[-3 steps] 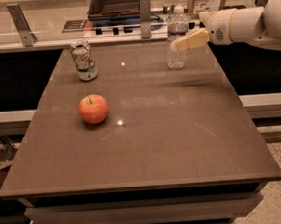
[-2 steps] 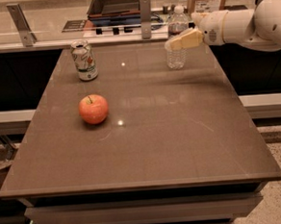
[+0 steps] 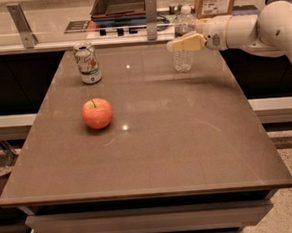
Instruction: Pick water bottle
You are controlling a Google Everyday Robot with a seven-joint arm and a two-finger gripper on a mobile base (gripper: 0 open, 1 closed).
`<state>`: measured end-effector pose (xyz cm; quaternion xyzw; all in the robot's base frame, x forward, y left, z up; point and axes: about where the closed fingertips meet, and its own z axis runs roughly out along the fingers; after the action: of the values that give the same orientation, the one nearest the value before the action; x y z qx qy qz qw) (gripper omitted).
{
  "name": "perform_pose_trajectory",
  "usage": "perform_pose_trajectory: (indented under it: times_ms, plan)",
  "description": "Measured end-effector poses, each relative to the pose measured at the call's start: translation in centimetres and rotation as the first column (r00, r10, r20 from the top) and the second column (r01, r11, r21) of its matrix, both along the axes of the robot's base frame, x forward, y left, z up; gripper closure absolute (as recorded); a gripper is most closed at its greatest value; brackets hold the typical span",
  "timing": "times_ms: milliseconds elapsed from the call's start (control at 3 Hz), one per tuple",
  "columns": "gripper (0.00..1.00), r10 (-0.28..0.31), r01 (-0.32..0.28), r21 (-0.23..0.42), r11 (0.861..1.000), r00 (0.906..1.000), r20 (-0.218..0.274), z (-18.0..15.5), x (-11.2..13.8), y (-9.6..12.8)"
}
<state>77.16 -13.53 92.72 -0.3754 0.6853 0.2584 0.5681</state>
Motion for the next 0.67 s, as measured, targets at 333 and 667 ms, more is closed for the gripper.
perform_pose_trajectory:
  times_ms: [333, 667]
  plan:
    - [0.41, 0.005, -0.005, 0.001, 1.000, 1.0000, -0.002, -0.10, 0.04, 0.33]
    - [0.66, 0.009, -0.009, 0.002, 1.000, 1.0000, -0.003, -0.20, 0.08, 0.66]
